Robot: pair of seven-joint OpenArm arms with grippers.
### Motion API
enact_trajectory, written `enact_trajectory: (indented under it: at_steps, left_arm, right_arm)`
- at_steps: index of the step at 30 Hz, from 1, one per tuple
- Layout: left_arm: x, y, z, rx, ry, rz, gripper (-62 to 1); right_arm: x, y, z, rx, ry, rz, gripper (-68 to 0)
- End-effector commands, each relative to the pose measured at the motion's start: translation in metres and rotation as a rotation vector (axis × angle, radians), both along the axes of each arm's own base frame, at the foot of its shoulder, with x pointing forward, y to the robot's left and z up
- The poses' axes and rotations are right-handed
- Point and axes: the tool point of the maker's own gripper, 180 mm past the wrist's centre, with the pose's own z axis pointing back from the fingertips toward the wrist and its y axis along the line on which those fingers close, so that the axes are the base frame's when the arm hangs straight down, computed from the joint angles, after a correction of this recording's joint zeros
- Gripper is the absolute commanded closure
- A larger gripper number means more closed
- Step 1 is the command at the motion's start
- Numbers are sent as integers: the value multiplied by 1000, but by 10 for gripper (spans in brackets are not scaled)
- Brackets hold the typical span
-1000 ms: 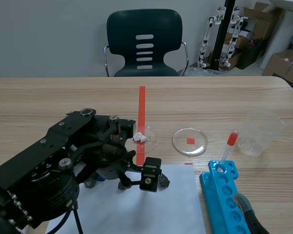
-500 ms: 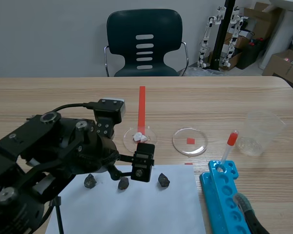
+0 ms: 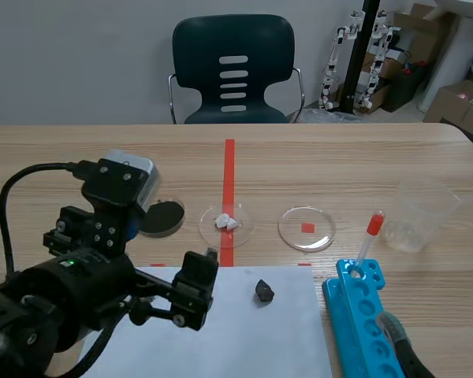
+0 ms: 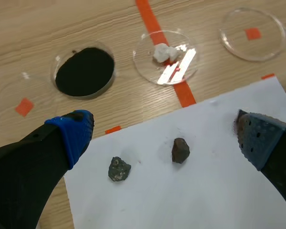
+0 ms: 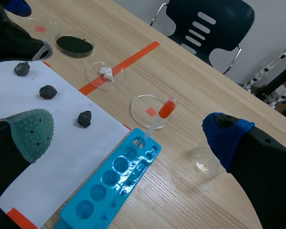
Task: Put the middle mineral back
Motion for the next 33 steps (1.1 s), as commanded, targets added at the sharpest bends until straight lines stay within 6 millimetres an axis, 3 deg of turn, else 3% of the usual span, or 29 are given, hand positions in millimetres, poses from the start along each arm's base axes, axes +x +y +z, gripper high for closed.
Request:
enact_trajectory:
  at_steps: [1,5,10,15,21,33]
  left_arm:
    - [-3,-8,14,-22,-51,-53,-623]
    - [-22,-15,22,-52,-96,-177,-623]
    - [-37,-4,24,-69,-119,-220,-623]
    - [-44,13,33,-52,-150,-232,-623]
    - [-57,16,51,-58,-197,-277,-623]
    - [-65,22,48,-23,-205,-288,-623]
  right_arm:
    - [5,3,10,17,-36,-1,-679]
    - [5,3,10,17,-36,-1,-679]
    - [5,3,10,17,-36,-1,-679]
    - [5,3,10,17,-35,-1,-679]
    - [5,3,10,17,-35,-1,-679]
    - [5,3,10,17,-36,-1,-679]
